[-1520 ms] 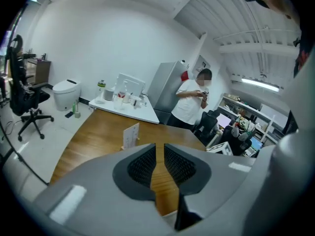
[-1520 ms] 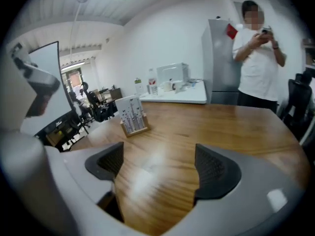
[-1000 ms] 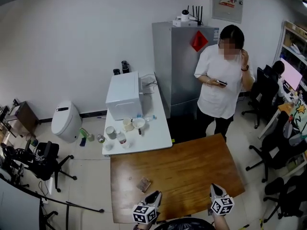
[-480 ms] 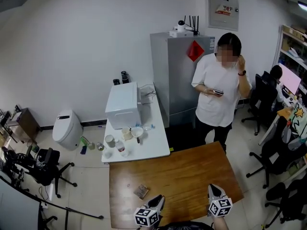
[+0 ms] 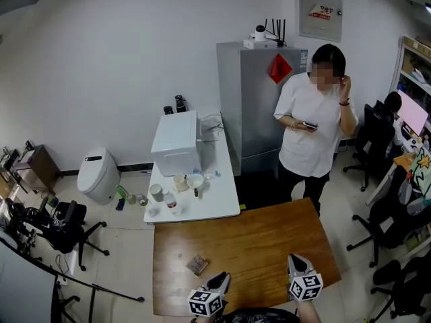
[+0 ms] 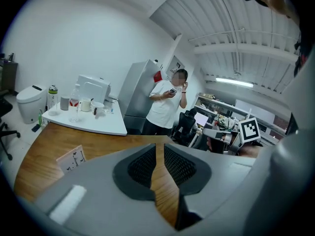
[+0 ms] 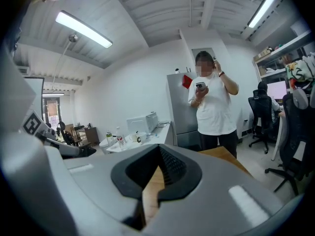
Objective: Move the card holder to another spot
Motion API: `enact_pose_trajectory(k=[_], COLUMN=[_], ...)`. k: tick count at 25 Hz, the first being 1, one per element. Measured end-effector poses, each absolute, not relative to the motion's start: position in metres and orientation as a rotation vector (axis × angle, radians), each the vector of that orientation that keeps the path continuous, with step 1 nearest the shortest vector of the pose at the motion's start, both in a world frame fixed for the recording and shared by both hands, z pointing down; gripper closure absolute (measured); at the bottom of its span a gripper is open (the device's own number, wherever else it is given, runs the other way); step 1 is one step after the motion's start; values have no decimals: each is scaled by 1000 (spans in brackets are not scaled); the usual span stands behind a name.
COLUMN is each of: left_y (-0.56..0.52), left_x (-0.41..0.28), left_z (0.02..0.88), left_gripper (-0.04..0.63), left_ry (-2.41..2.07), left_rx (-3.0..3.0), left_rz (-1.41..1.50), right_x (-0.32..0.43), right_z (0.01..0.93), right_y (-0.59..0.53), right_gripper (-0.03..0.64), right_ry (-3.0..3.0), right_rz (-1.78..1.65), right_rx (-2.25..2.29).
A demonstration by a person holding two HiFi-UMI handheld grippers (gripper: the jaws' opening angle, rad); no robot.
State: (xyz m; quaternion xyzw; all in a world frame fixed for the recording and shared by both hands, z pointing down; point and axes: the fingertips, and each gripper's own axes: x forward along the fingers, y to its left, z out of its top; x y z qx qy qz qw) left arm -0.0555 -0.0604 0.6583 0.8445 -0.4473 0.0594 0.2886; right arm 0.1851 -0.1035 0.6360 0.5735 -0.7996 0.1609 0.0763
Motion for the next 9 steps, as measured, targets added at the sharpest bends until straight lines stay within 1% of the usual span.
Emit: enact_pose_trajectory(k=[9], left_y=[-66], left_x=[-57], left_z=[661], left_gripper=[547], left_ry=[-1229], left_rx=[2238], left_rz=[159], right_x=[182], right_z=[642], right_y=[-110], right_gripper=[617], right_ry=[-2399], right_rz=[492], right_rx=[1682])
